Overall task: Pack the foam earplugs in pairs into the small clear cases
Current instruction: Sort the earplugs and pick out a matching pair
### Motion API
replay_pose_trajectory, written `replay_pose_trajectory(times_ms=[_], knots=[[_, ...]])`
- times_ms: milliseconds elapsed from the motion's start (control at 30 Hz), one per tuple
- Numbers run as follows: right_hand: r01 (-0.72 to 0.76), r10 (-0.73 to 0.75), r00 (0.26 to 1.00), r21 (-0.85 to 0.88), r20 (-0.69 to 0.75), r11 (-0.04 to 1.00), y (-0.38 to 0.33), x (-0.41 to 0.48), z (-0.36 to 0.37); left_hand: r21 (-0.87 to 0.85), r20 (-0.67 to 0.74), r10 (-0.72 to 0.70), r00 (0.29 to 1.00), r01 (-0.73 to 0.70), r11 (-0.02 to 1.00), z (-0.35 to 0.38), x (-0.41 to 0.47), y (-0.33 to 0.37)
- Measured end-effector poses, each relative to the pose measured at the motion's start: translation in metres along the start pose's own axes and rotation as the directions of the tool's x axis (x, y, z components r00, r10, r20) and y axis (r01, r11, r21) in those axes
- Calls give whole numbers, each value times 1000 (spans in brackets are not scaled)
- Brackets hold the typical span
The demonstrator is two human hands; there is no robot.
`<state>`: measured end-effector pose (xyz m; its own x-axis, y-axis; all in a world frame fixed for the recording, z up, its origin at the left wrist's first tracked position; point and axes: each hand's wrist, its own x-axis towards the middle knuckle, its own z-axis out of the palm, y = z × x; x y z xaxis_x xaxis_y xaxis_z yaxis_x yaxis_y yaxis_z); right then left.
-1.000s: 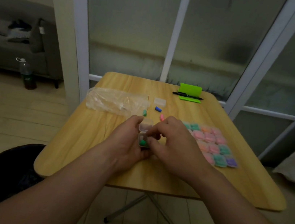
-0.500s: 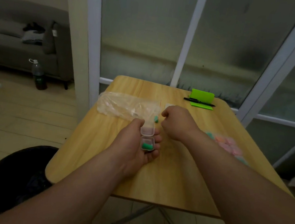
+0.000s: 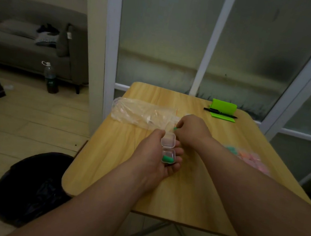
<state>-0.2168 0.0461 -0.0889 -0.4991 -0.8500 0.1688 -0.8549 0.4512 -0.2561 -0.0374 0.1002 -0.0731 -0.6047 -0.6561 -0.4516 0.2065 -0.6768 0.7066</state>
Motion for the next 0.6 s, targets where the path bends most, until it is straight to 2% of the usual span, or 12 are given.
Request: replay_pose_trajectory(times_ms=[167,300,467,600], knots=[[21,-17,997,52,-72,998,9,-16,-23,0,-2,-7,1000,7,1000,0,0,0],[49,-19,987,189,-157,981,20,-50,-57,14,-6,-14,1000,14,1000,1,-1,-1],[54,19,986,427,-166,903,31,-114,-79,36,33,-30,999,29,999,8,0,-6],[101,-29,988,506,-149,856,34,-154,-75,41,89,-55,994,52,998,12,1,-15]])
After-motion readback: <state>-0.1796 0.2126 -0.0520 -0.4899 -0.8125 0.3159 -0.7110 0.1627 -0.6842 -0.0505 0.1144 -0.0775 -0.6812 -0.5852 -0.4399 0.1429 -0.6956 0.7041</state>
